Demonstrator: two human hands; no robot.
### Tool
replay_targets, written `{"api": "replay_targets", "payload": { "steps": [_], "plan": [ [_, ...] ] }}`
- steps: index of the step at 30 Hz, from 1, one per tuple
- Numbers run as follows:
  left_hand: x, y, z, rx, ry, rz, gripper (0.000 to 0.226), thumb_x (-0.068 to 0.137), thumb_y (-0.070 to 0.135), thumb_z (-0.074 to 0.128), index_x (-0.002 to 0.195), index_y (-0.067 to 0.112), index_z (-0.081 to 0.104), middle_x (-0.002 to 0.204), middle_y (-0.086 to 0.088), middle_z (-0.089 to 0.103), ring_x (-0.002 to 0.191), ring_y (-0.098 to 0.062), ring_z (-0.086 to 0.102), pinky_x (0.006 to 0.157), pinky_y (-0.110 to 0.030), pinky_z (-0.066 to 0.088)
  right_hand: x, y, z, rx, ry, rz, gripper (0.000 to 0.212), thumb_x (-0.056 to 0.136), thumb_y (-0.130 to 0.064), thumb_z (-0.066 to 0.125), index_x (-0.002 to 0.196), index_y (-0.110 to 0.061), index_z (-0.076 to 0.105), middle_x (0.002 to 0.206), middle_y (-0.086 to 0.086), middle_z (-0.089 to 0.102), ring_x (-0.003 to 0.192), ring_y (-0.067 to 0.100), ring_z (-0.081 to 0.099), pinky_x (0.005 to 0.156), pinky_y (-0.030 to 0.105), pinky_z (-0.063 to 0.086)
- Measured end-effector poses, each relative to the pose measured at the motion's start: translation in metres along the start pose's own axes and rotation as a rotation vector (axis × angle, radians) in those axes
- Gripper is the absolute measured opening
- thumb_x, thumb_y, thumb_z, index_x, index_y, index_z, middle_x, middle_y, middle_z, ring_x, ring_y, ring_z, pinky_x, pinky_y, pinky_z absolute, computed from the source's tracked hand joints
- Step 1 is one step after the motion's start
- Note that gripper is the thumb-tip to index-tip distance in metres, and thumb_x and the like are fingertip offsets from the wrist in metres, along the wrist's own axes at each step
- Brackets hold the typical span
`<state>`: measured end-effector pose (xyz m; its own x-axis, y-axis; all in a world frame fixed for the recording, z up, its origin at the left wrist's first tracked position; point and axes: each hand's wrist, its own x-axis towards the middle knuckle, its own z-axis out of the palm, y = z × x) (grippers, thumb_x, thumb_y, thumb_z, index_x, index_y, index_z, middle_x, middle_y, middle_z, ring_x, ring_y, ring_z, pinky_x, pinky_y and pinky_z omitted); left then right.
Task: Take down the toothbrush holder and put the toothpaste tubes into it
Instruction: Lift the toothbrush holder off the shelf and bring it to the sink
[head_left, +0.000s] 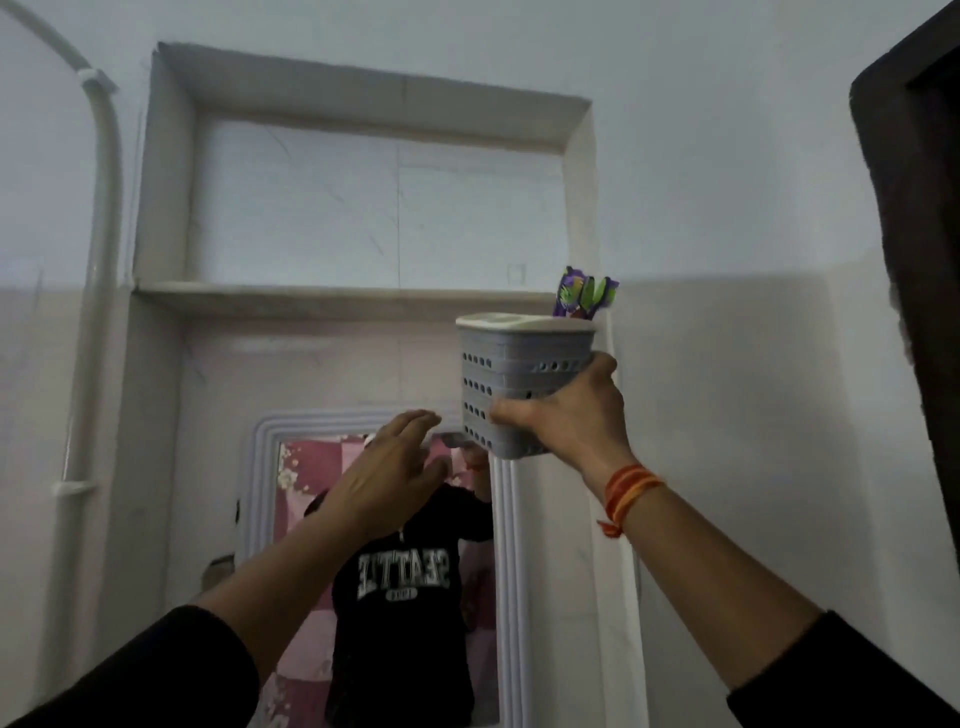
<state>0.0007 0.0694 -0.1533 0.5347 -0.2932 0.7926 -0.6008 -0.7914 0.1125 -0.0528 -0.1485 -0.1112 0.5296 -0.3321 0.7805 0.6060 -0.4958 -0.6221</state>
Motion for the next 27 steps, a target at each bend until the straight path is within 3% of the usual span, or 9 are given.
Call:
{"api": "replay_targets", "payload": {
  "steps": [3, 6, 10, 16, 23, 27],
  "plan": [
    [-0.047, -0.015, 0.032, -0.056, -0.022, -0.059, 0.058, 0.096, 0.050, 0.050, 0.147, 0.023, 0.047, 0.153, 0.004, 0.046, 0.138, -0.016, 0.048, 0.111, -0.042, 0.046, -0.053, 0.032, 0.010, -0.004, -0.039, 0.037, 0.115, 0.037, -0.047, 0.096, 0.130, -0.011, 0.038, 0.116, -0.003, 0.059, 0.099, 0.016, 0.061, 0.077, 0.028, 0.052],
    [-0.102, -0.023, 0.068, -0.113, -0.091, -0.100, 0.054, 0.096, 0.047, 0.052, 0.145, 0.023, 0.051, 0.157, 0.005, 0.043, 0.146, -0.011, 0.038, 0.119, -0.038, 0.037, -0.107, 0.068, 0.025, -0.016, -0.072, 0.081, 0.116, 0.035, -0.045, 0.095, 0.130, -0.013, 0.037, 0.118, -0.003, 0.057, 0.100, 0.016, 0.059, 0.079, 0.031, 0.054],
    [-0.177, -0.030, 0.117, -0.155, -0.236, -0.212, 0.052, 0.099, 0.039, 0.055, 0.148, 0.024, 0.047, 0.152, 0.003, 0.047, 0.137, -0.014, 0.047, 0.114, -0.031, 0.040, -0.178, 0.121, 0.041, 0.036, -0.114, 0.196, 0.128, 0.031, -0.048, 0.093, 0.140, -0.015, 0.035, 0.131, -0.001, 0.055, 0.114, 0.016, 0.058, 0.095, 0.037, 0.056],
    [-0.265, -0.039, 0.176, -0.175, -0.460, -0.352, 0.048, 0.100, 0.034, 0.057, 0.142, 0.012, 0.053, 0.146, -0.007, 0.055, 0.133, -0.024, 0.052, 0.110, -0.034, 0.041, -0.286, 0.203, 0.055, -0.069, -0.129, 0.382, 0.130, 0.031, -0.050, 0.091, 0.143, -0.016, 0.032, 0.133, 0.002, 0.051, 0.119, 0.023, 0.057, 0.096, 0.042, 0.054],
    [-0.327, -0.062, 0.226, -0.155, -0.730, -0.451, 0.038, 0.100, 0.020, 0.051, 0.137, 0.014, 0.061, 0.141, -0.007, 0.062, 0.131, -0.026, 0.057, 0.111, -0.033, 0.042, -0.389, 0.271, 0.059, -0.208, -0.205, 0.568, 0.130, 0.032, -0.038, 0.090, 0.143, -0.012, 0.028, 0.134, 0.011, 0.045, 0.123, 0.036, 0.049, 0.099, 0.047, 0.050],
    [-0.353, -0.084, 0.243, -0.109, -0.837, -0.477, 0.035, 0.095, 0.011, 0.053, 0.126, 0.010, 0.070, 0.126, -0.010, 0.072, 0.119, -0.028, 0.066, 0.101, -0.031, 0.047, -0.434, 0.300, 0.060, -0.229, -0.222, 0.640, 0.134, 0.030, -0.035, 0.094, 0.143, -0.010, 0.027, 0.134, 0.016, 0.047, 0.122, 0.038, 0.049, 0.101, 0.049, 0.048]
  ]
}}
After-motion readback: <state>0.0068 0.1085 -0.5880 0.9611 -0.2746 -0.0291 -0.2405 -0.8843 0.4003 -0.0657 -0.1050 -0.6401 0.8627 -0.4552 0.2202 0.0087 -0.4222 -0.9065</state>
